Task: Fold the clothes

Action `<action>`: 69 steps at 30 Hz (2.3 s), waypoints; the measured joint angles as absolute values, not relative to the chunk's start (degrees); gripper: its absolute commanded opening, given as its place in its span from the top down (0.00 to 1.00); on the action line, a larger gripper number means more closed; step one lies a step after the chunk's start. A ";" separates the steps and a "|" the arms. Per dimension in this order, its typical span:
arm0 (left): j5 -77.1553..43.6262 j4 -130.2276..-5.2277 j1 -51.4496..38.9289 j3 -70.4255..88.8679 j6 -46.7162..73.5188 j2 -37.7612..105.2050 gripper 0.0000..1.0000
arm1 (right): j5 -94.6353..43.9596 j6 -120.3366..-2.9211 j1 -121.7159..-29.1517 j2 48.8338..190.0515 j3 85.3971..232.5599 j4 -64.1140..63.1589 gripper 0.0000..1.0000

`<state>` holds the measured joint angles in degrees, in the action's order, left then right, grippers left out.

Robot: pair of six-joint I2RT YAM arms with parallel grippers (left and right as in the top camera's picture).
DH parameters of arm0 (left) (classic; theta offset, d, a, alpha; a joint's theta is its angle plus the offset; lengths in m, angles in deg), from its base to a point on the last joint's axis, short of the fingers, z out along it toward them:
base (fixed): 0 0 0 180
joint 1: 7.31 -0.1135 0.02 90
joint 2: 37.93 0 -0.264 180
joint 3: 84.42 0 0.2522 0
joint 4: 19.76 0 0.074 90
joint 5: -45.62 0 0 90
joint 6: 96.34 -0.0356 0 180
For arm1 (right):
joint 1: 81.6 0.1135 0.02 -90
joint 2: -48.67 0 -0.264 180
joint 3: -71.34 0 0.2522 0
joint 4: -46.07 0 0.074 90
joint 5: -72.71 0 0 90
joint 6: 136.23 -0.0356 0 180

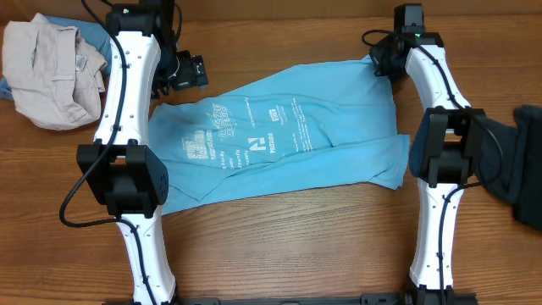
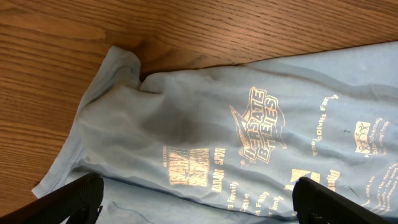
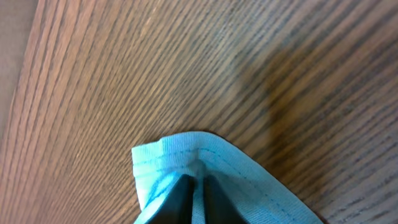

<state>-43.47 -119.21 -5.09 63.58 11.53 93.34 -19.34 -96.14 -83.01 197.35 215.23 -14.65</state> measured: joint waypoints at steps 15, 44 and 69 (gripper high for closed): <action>-43.47 -119.06 -5.09 63.58 11.53 93.34 0.00 | -19.84 -94.22 -83.03 189.59 215.23 -26.13 0.96; -43.28 -126.05 -5.09 63.56 11.49 93.34 0.02 | -9.11 -102.30 -83.05 180.46 215.40 -64.77 0.76; -37.88 -113.51 -5.09 63.51 9.89 93.40 0.00 | -28.41 -75.14 -68.12 180.46 215.40 -48.09 0.05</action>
<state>-37.88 -113.51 -5.09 63.51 9.89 93.40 -28.41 -75.14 -68.12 180.46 215.40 -48.09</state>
